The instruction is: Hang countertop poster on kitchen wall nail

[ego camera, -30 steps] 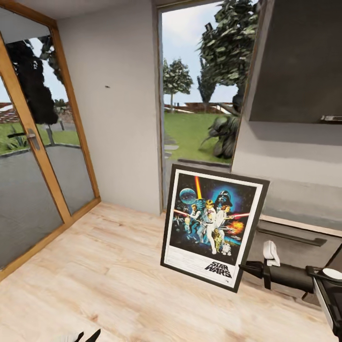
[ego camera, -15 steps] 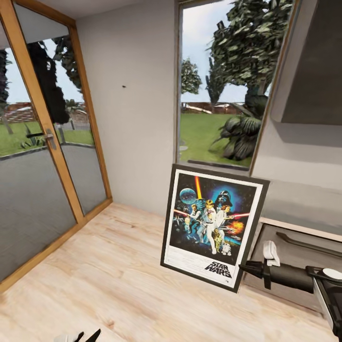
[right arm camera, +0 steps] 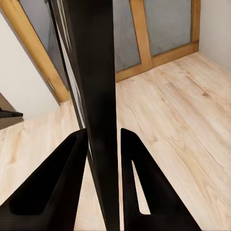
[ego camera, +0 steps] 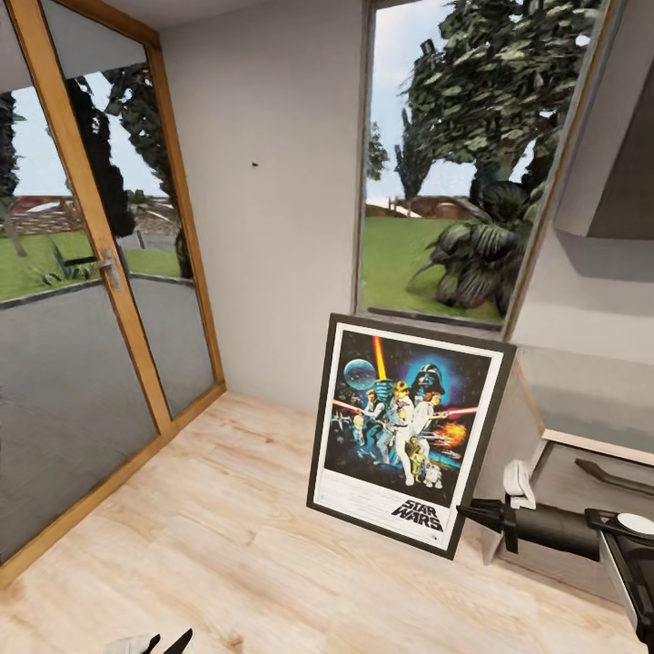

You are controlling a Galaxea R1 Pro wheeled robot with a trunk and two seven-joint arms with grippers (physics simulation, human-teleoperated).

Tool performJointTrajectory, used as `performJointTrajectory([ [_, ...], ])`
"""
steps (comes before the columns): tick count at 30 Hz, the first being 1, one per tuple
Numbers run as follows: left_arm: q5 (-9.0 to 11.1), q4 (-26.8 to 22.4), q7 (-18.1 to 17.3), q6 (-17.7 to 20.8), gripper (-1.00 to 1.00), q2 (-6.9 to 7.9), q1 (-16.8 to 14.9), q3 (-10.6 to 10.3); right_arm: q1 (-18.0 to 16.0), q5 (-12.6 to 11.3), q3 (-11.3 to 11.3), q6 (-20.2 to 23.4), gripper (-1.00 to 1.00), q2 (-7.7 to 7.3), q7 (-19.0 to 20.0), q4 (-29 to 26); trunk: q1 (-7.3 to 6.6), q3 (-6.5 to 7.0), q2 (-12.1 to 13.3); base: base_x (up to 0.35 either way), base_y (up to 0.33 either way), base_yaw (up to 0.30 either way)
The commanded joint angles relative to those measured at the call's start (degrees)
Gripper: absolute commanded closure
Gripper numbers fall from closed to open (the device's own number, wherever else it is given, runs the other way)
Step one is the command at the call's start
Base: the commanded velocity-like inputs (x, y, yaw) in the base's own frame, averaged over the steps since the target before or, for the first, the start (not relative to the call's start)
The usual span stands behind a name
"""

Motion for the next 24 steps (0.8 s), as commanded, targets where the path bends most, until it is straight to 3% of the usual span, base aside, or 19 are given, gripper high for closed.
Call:
performJointTrajectory([
  [1, -0.4, 0.1, -0.1, -0.3, -1.0, -0.01, -0.1, 0.5, -0.1, 0.3, -0.1, 0.7, 1.0, 0.03, 0.4, -0.1, 0.06, -0.13, -0.1, 0.18, 0.318, 0.0],
  [24, -0.4, 0.0, 1.3, -0.3, -1.0, 0.0, -0.1, 0.5, -0.1, 0.3, -0.2, 0.7, 1.0, 0.03, 0.4, -0.1, 0.06, -0.13, -0.1, 0.227, 0.297, 0.0],
])
